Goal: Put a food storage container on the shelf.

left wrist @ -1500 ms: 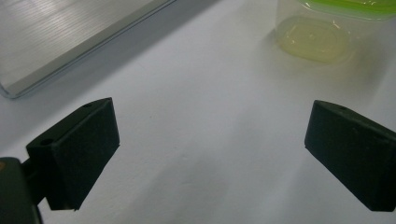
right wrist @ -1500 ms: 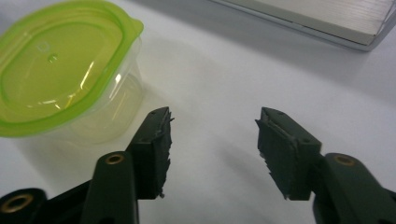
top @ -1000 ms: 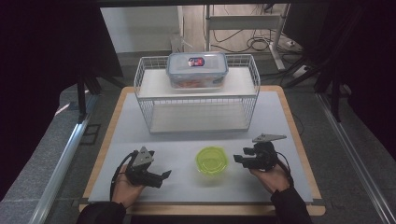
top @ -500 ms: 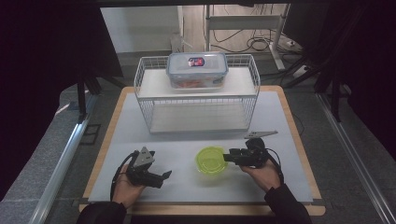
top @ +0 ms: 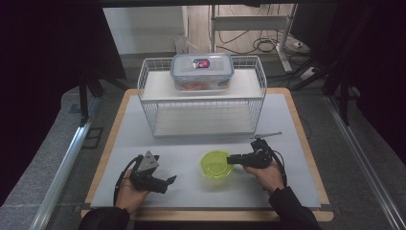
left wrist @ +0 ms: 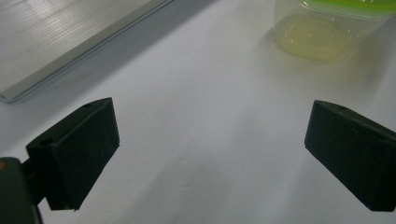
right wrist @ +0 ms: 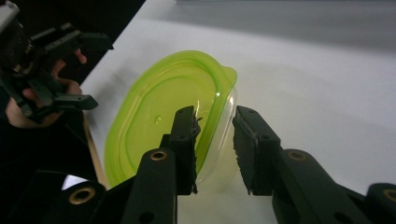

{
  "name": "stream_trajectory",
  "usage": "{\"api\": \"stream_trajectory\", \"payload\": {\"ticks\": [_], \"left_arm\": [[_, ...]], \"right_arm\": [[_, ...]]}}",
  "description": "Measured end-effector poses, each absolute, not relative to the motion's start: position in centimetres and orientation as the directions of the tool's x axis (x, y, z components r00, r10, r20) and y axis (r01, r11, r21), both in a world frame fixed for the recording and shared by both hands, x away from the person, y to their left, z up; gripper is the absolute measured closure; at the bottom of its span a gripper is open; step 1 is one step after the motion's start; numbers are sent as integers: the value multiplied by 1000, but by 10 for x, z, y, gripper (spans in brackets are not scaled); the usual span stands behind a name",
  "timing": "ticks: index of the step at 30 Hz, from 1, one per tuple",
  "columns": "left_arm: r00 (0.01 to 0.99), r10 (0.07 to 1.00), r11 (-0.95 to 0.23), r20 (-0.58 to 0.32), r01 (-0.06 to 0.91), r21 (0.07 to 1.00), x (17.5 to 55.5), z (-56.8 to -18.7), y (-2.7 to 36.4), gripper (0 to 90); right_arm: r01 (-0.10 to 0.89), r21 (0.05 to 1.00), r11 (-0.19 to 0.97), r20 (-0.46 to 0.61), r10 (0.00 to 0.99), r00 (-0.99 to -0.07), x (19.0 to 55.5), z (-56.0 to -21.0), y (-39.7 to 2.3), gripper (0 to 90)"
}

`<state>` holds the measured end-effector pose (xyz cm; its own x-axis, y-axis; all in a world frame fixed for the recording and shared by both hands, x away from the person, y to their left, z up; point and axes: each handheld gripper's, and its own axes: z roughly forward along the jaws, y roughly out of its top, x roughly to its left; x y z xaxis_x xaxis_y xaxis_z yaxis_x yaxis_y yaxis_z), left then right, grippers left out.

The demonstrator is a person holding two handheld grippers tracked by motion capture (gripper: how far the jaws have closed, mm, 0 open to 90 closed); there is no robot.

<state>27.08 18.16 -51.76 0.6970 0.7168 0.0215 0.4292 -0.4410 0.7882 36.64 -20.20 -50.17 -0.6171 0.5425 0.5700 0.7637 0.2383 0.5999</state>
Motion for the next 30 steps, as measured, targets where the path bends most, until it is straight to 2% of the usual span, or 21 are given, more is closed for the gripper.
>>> {"api": "stream_trajectory", "payload": {"ticks": [4, 10, 19, 30], "left_arm": [[698, 716, -444, 24, 428, 787, 271, -518, 181, 32], [698, 716, -443, 23, 428, 788, 271, -518, 181, 32], [696, 717, -438, 22, 427, 791, 271, -517, 181, 32], [695, 719, -434, 21, 425, 795, 271, -517, 182, 31]], "right_arm": [[796, 567, 212, 624, 521, -582, 372, -506, -203, 700], [837, 514, 189, 706, 461, -538, 377, -510, -203, 807], [829, 521, 201, 683, 485, -547, 372, -503, -200, 817], [805, 572, 156, 669, 479, -568, 372, -482, -203, 817]]}}
